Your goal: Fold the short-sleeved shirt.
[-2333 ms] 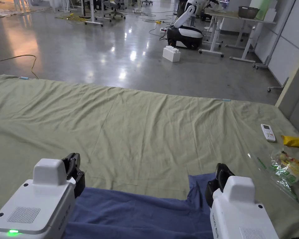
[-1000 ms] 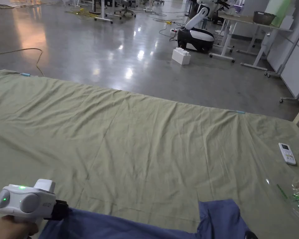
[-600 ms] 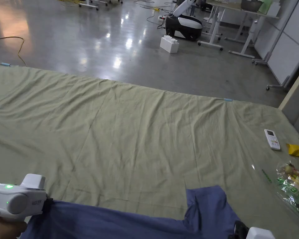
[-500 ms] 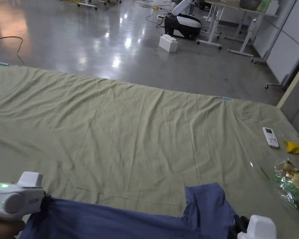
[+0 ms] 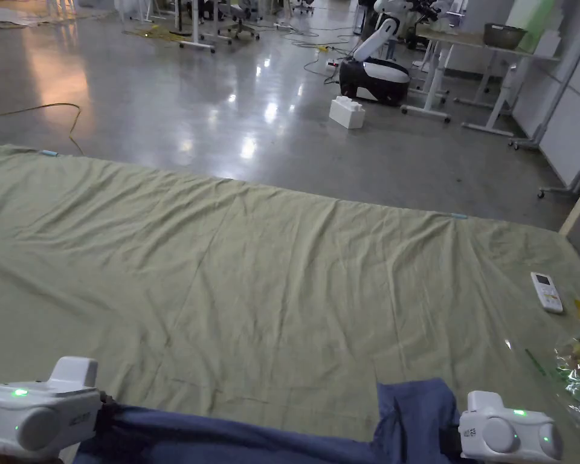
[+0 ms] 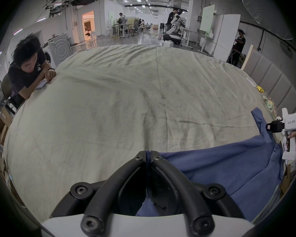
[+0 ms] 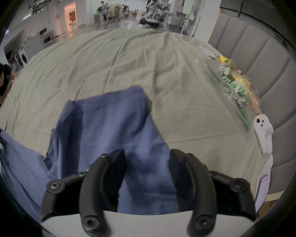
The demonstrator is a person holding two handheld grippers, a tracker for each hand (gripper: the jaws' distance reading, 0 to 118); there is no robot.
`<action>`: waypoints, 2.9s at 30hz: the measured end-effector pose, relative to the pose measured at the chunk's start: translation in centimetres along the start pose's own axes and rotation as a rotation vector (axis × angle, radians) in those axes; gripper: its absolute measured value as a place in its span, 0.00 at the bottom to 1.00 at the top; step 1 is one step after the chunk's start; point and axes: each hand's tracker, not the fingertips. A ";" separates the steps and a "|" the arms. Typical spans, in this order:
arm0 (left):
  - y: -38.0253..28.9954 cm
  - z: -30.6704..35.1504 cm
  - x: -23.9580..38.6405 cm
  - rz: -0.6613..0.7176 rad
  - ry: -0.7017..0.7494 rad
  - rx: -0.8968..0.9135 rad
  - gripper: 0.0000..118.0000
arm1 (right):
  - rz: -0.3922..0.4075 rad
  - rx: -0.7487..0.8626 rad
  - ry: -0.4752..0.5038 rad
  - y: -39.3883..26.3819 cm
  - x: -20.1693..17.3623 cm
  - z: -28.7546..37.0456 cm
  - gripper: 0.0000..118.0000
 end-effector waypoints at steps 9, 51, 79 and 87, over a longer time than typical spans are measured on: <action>0.1 0.7 0.2 0.005 0.007 0.011 0.04 | 0.003 0.031 0.019 -0.2 -1.1 -0.1 0.01; -15.6 13.2 -4.5 -0.030 -0.083 0.010 0.04 | 0.003 0.087 0.095 -24.6 0.8 19.2 0.01; -7.8 15.3 3.8 -0.032 -0.070 0.420 0.53 | -0.041 0.659 -0.041 -17.5 -6.2 24.0 0.90; -4.1 17.8 9.2 -0.008 -0.021 0.653 0.46 | -0.041 0.985 -0.048 -13.0 -11.5 27.0 0.26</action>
